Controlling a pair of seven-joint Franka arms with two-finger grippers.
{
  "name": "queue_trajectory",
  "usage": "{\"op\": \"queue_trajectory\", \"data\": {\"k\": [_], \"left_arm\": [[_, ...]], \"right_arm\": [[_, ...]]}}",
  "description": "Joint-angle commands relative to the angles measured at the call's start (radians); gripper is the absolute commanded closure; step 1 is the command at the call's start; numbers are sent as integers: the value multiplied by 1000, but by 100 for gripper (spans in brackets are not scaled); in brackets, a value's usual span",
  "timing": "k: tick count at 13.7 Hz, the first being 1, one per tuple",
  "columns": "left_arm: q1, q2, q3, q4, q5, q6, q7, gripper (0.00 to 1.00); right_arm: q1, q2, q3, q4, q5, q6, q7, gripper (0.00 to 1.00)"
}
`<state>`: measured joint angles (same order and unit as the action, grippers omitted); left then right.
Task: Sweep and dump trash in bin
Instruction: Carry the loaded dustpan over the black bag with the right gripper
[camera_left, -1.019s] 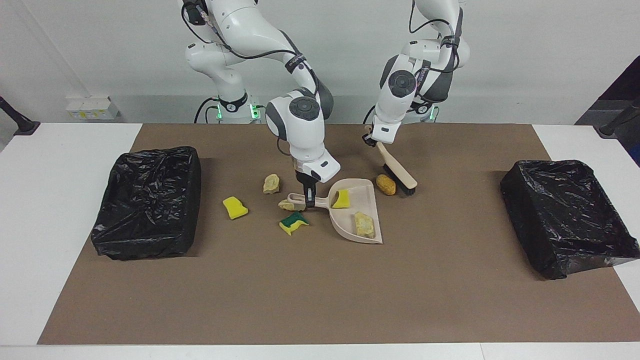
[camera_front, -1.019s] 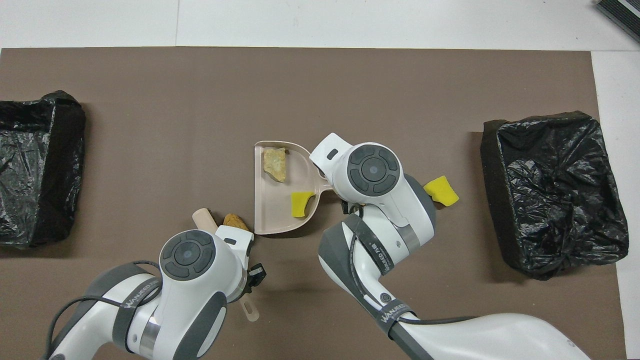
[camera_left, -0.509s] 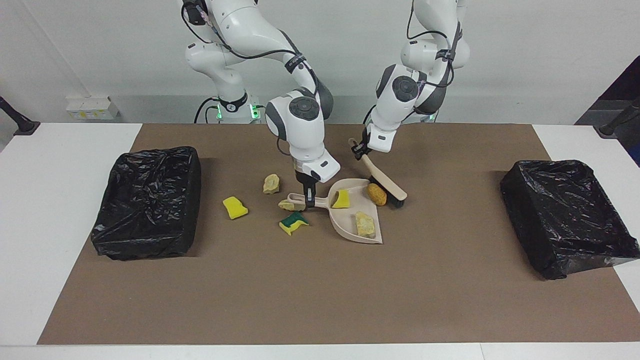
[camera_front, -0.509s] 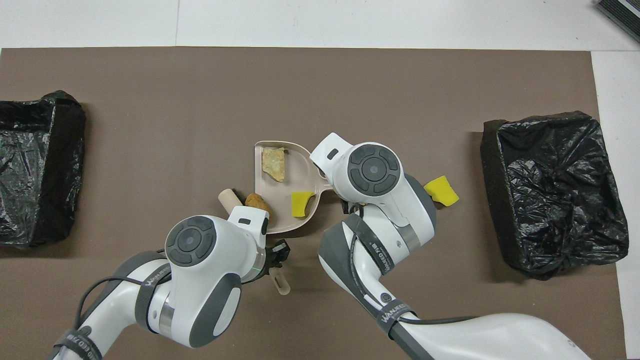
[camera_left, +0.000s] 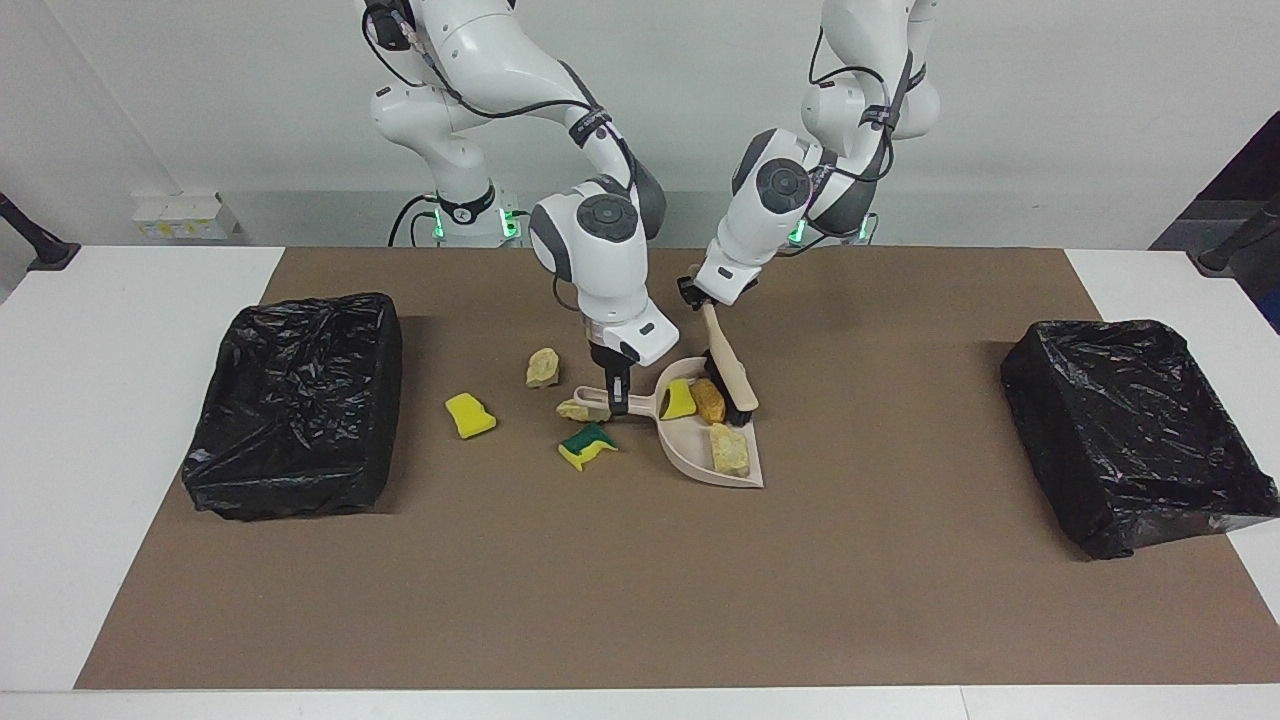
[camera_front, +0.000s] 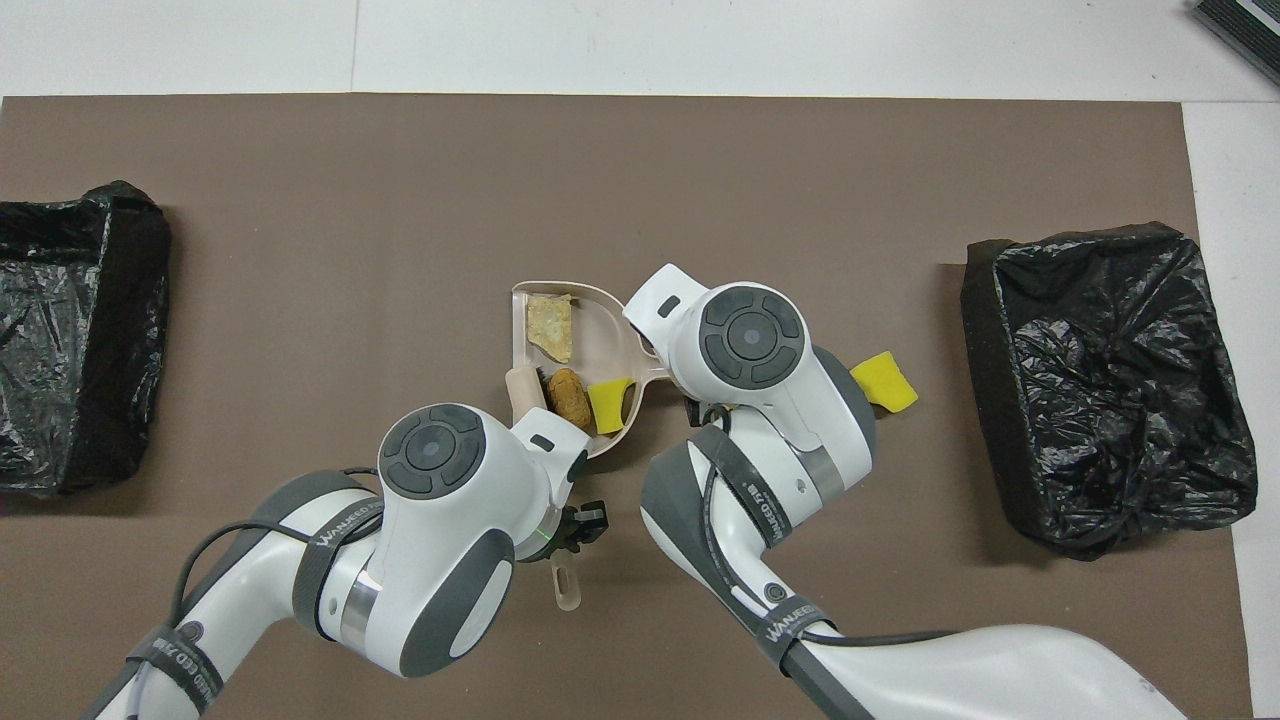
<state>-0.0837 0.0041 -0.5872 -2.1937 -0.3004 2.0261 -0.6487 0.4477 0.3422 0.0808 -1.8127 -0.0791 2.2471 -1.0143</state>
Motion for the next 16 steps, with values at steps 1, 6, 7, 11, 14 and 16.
{"op": "queue_trajectory", "data": {"k": [1, 6, 7, 11, 14, 16], "left_arm": [[-1, -47, 17, 48, 61, -114, 53, 100], [-8, -194, 10, -44, 64, -172, 83, 100], [-14, -228, 7, -79, 63, -176, 80, 100], [-71, -317, -119, -219, -1, -112, 29, 100], [-73, -306, -258, -259, -46, 24, -84, 100], [-79, -300, -264, -280, -71, 37, -83, 100]], "right_arm": [[-46, -46, 7, -25, 24, -14, -93, 100], [-145, -78, 8, -20, 162, -17, -266, 100], [-173, -92, 8, -17, 183, -35, -291, 100], [-306, -98, 8, 56, 275, -174, -450, 100], [-461, -103, 8, 111, 283, -283, -629, 100], [-599, -103, 7, 118, 282, -307, -803, 100]]}}
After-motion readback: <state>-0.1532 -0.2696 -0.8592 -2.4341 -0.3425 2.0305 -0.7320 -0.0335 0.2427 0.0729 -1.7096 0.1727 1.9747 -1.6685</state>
